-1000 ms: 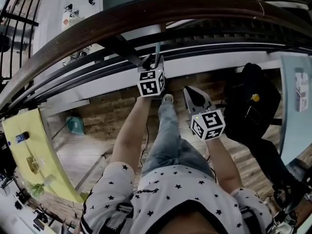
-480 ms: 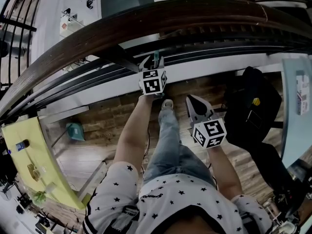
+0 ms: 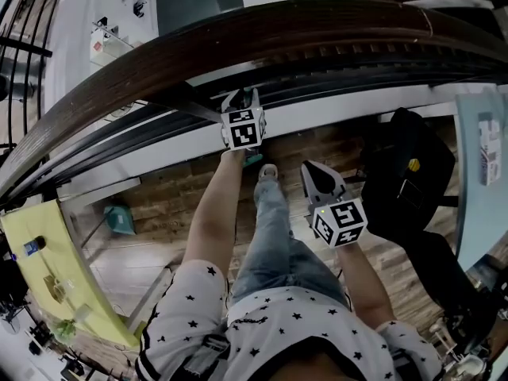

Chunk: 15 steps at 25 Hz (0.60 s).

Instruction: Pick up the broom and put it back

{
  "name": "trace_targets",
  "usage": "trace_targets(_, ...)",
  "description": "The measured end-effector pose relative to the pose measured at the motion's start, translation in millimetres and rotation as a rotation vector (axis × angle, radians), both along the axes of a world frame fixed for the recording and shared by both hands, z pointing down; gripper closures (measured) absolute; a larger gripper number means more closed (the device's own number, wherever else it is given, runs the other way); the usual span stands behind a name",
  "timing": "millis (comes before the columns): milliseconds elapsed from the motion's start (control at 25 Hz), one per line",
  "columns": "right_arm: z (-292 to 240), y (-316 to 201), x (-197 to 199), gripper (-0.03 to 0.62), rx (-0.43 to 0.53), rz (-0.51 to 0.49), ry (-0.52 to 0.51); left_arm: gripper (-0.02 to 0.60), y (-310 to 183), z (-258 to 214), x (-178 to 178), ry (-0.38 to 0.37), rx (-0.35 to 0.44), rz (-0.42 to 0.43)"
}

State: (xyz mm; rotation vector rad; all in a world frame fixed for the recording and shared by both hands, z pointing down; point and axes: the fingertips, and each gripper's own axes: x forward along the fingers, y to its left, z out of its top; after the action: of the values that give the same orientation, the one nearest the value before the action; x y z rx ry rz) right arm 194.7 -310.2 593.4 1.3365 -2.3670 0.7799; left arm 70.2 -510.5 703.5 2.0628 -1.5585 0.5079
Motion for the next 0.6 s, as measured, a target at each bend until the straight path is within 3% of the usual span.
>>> trace_targets(600, -17, 5, 1, 0.600, 0.025, 0.015, 0.004, 0.480, 22, -14, 9, -0.028, 0.023, 0.067)
